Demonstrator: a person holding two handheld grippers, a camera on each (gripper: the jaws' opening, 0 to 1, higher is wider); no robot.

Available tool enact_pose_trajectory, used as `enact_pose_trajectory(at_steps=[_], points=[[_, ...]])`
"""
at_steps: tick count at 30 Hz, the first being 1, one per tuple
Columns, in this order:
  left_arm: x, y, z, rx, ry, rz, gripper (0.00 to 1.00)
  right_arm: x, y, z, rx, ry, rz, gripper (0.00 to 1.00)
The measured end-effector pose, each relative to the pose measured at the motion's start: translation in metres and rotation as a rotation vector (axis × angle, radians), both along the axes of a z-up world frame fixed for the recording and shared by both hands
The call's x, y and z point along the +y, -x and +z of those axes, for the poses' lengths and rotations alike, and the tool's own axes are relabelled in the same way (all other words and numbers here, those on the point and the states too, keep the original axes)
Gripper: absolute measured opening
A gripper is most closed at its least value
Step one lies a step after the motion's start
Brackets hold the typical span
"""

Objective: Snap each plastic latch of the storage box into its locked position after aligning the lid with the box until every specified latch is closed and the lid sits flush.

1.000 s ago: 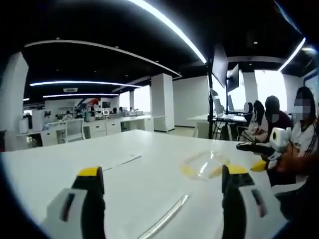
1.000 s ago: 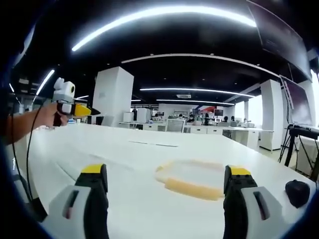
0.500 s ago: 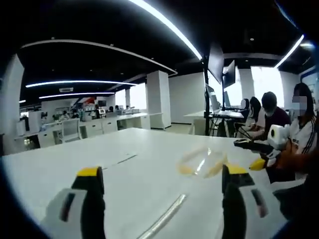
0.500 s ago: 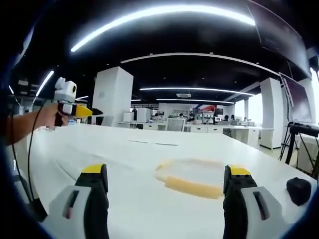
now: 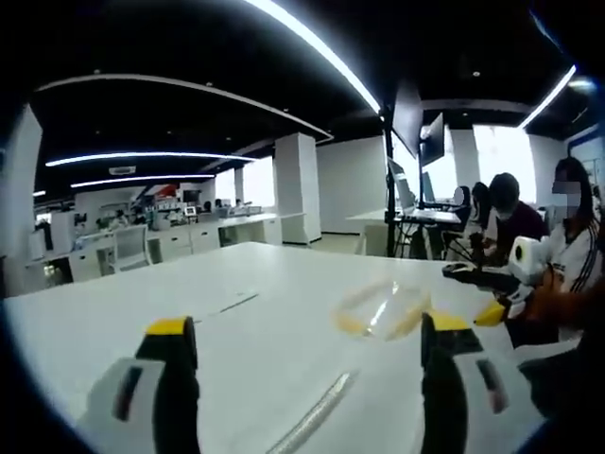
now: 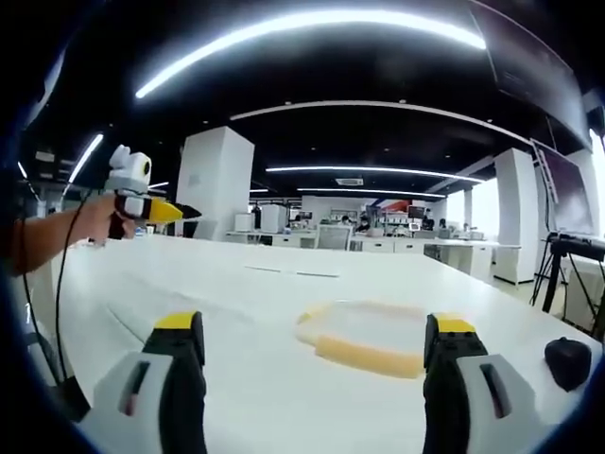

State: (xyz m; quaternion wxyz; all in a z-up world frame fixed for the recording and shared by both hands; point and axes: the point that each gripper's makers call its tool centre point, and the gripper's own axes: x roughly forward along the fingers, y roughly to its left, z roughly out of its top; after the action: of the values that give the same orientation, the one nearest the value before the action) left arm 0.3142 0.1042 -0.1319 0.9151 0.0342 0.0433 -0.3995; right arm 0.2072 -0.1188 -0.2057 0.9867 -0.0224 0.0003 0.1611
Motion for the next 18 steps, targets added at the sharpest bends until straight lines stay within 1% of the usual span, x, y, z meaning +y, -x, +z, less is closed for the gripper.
enact_pose_trajectory(at_steps=[2,10,15,18], points=[[-0.001,-0.002,0.0,-0.008,-0.013,0.003,0.99,0.0,0.0,0.0,0.0,0.0,0.0,0.97],[-0.006,-0.005,-0.003,-0.001,-0.024,-0.011,0.99,-0.001,0.0,-0.002,0.003,-0.002,-0.001,0.97],[-0.01,-0.003,-0.006,0.01,-0.039,-0.023,0.99,-0.001,0.0,-0.004,0.007,-0.004,0.003,0.97],[-0.011,-0.004,-0.01,0.025,-0.05,-0.027,0.97,-0.001,0.0,-0.005,0.007,-0.004,0.004,0.97]])
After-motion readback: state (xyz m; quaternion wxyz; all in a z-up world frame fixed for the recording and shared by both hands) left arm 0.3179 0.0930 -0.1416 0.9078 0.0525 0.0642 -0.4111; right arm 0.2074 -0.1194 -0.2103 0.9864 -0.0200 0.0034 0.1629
